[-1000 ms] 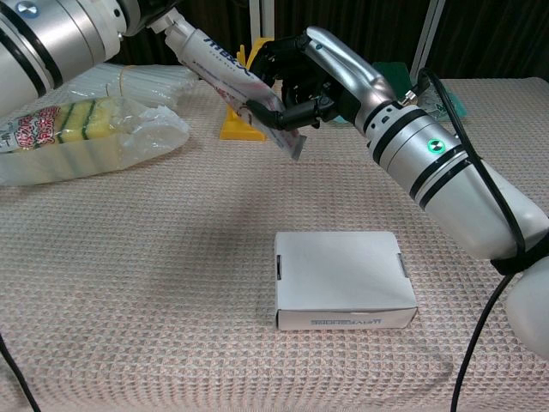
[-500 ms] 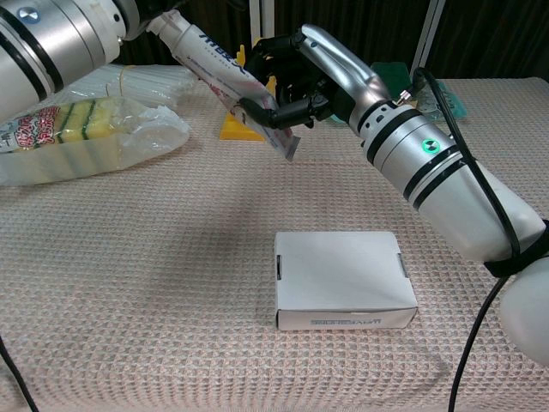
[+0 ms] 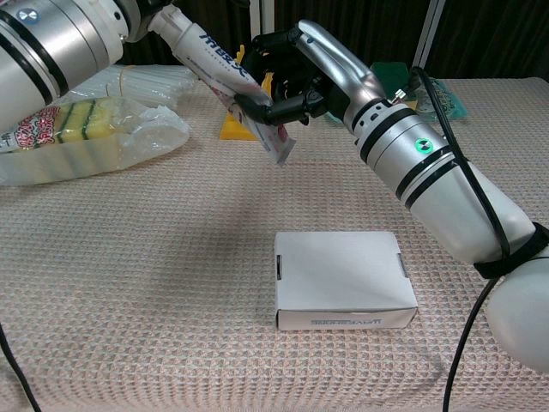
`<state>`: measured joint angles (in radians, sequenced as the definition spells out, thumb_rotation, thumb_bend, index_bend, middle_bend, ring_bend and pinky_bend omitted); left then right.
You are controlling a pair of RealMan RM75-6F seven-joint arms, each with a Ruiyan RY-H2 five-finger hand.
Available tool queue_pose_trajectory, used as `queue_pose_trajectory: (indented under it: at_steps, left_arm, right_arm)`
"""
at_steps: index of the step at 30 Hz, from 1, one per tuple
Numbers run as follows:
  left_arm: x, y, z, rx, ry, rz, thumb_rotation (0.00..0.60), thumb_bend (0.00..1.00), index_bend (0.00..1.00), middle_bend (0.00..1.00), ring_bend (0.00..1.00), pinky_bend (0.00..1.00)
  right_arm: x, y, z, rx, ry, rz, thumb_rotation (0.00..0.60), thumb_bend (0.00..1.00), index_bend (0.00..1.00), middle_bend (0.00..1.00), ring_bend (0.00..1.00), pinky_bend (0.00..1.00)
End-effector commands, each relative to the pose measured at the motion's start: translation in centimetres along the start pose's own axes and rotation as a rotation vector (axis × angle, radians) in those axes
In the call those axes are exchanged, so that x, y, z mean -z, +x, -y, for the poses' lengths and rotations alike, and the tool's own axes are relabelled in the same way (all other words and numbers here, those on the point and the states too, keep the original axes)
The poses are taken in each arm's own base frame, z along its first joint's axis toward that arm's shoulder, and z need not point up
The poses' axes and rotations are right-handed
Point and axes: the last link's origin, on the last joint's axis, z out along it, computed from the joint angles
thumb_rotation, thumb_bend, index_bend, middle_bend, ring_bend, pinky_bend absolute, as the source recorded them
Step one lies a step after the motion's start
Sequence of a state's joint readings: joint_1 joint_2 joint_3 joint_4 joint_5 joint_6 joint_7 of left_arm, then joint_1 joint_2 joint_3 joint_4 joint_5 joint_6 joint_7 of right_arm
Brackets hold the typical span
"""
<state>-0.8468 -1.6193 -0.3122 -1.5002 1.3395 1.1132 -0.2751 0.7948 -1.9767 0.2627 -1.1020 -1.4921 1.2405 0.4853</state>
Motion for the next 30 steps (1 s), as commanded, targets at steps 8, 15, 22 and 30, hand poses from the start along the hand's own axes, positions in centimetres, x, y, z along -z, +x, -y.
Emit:
queue_pose_trajectory:
  at_steps: [8, 15, 22, 30]
  left_arm:
    - [-0.1, -0.2, 0.1, -0.002, -0.012, -0.034, 0.000, 0.00, 0.07, 0.14, 0.08, 0.20]
    - [0.0, -1.0, -0.2, 0.043, -0.014, -0.053, 0.000, 0.00, 0.07, 0.14, 0.08, 0.19]
    - [-0.1, -0.4, -0.3, 0.037, -0.025, -0.084, 0.000, 0.00, 0.07, 0.14, 0.08, 0.19]
    - [0.9, 3.6, 1.4, -0.003, 0.016, -0.186, 0.000, 0.00, 0.07, 0.14, 0.08, 0.19]
  right_arm:
    - [-0.1, -0.2, 0.0, -0.005, -0.003, -0.001, 0.600, 0.61, 1.00, 0.85, 0.73, 0.87]
    - [-0.1, -0.3, 0.0, -0.012, -0.006, -0.008, 0.600, 0.61, 1.00, 0.85, 0.74, 0.87]
    - [0.2, 0.2, -0.2, -0.005, -0.012, -0.014, 0.600, 0.61, 1.00, 0.85, 0.74, 0.87]
    - [1.8, 2.6, -2.1, 0.060, -0.054, -0.032, 0.600, 0.61, 1.00, 0.85, 0.74, 0.87]
